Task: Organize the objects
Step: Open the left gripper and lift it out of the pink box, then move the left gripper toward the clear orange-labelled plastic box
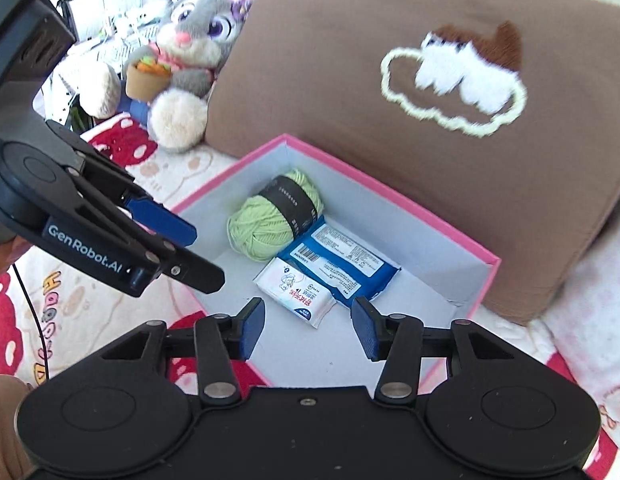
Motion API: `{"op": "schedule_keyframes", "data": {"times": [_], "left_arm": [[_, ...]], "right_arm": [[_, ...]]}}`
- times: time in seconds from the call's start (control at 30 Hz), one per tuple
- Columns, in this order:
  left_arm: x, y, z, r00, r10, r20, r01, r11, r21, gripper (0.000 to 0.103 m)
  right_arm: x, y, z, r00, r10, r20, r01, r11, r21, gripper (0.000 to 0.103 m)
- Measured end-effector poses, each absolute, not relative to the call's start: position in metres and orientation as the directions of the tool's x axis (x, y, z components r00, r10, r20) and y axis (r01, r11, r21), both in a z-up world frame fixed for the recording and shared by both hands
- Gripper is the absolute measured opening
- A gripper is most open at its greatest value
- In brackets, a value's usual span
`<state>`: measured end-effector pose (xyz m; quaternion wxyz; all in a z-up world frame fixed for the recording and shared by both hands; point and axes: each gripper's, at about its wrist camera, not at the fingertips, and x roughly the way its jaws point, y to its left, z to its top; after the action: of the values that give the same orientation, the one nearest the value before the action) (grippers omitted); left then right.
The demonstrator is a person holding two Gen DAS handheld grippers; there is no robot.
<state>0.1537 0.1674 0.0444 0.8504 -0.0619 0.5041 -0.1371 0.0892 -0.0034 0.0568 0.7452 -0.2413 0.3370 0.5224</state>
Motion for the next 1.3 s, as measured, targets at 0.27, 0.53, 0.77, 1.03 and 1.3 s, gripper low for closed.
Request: {"op": "schedule_keyframes", "data": {"times": [0.27,0.53,0.77,1.03,1.3], "left_arm": [[0.129,0.159,0.073,0.425,-0.255,-0.868,0.145,0.966,-0.212,0.062],[0.099,0.142,0.084,0.39,-0.307,-0.868,0.195,0.949,-0.248,0.073],[0.074,0.135,0.089,0.405,-0.263,-0.876,0.204,0.96,-0.194,0.092],[0.064,0.126,0.08,0.367,-0.241,-0.898,0.254,0.955,-0.152,0.097],[0.048,0.112,0.082,0.355,-0.282,-0.892,0.286,0.94,-0.183,0.098]], "right_arm": [[0.076,-0.028,0.088,0.271,0.63,-0.728,-0.918,0.397,0.001,0.059],[0.059,-0.056,0.103,0.297,0.629,-0.718,-0.9,0.435,0.009,0.068],[0.043,-0.078,0.11,0.292,0.616,-0.732,-0.896,0.443,0.015,0.091],[0.026,-0.094,0.118,0.293,0.599,-0.745,-0.902,0.432,-0.008,0.091],[0.013,-0.121,0.123,0.318,0.561,-0.765,-0.886,0.464,-0.028,0.091]]}}
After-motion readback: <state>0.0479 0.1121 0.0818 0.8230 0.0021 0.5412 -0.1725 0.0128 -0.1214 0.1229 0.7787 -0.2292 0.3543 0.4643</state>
